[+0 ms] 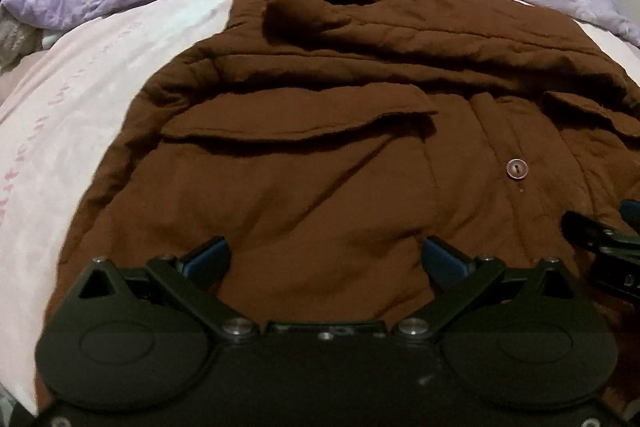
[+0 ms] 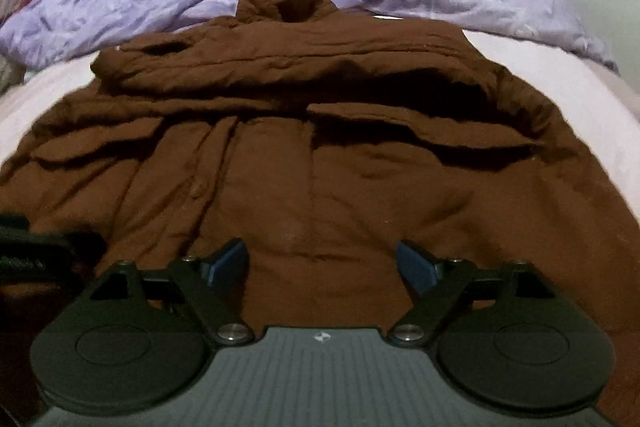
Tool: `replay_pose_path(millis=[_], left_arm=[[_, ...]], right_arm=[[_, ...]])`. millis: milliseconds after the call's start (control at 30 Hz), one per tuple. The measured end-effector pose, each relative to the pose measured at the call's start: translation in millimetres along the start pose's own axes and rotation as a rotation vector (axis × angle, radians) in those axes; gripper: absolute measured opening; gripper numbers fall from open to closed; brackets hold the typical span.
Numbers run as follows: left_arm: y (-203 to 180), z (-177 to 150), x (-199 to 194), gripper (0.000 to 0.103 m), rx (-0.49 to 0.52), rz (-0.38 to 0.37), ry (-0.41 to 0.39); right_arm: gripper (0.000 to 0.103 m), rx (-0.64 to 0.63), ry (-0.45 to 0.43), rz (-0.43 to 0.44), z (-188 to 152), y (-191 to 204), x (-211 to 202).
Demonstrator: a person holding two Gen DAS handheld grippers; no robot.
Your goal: Fold large clothes
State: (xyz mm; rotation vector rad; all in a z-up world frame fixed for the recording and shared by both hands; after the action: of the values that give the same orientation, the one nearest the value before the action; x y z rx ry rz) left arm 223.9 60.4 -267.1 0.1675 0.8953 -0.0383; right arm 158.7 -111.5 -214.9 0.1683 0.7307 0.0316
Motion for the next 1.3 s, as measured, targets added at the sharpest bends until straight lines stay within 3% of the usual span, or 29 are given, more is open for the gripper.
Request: replay_pose_path(millis=[100,200,300,400,500,600,700,800,900,967,1067,1300], left_arm=[[19.0,-7.1,-7.5,0.103,-0.022,0.008,0.001],[49.6,-22.5,-13.5,0.103,-0.045,0.067,0.010],[78.1,-35.9,-24.1,0.103,-0.085,0.076,0.013],[105.6,-46.5,-28.8,0.103,-0.092,0.192,0.048],[127.4,-54.7,-26.8,0.103,-0.188,0.140,0.058],[133.6,-52.3,-27.3,0.103,-0.222,0.142,0.065],[117.7,-33.9,-34.9,0.103,-0.170,0.152,0.039],[84.1,-1.8,-46.1,0.103,-0.120,0.056,-0.042],[49.3,31.5,-52.8,0.103,-0.028,0.045,-0.101],[25.9,48.7,-48.2,0.103,0.011,-0.009,-0.135],[-2.5,56.8,-29.1,0.103,0.050,-0.058,-0.107],[-20.8,51.7,19.4,0.103,0.102,-0.001,-0.029]], right_arm=[[0.099,0.003,-0.001,-0.042,3.0,-20.1,-6.2],[0.102,0.052,0.004,-0.054,6.7,-51.2,-13.8],[0.101,0.077,-0.017,-0.164,8.9,-90.3,-22.6],[0.097,0.126,-0.021,-0.179,9.8,-122.8,-29.2],[0.095,0.148,-0.016,-0.144,8.9,-132.0,-33.8],[0.096,0.128,-0.013,-0.203,10.0,-132.9,-35.8],[0.096,0.080,-0.029,-0.209,16.2,-114.4,-37.0],[0.095,0.037,-0.054,-0.160,24.4,-86.2,-37.9],[0.096,-0.014,-0.087,-0.118,36.7,-52.5,-36.3],[0.096,-0.035,-0.087,-0.065,43.9,-27.7,-29.6],[0.096,-0.010,-0.042,0.037,46.1,-6.4,-15.5],[0.096,0.030,0.009,0.012,44.1,-3.0,18.6]])
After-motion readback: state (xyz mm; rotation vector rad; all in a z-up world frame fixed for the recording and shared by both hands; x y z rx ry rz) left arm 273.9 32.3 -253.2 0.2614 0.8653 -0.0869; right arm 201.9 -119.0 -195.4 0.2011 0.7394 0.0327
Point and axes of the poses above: each gripper's, at about its wrist camera, not at the fingertips, and x roughly the way its jaws point, y to its left, z to its top, the point moved 8 cm from there along x, roughly the way its jaws point, and after that the axes turned 11 degrees about x, right-handed, at the moved point
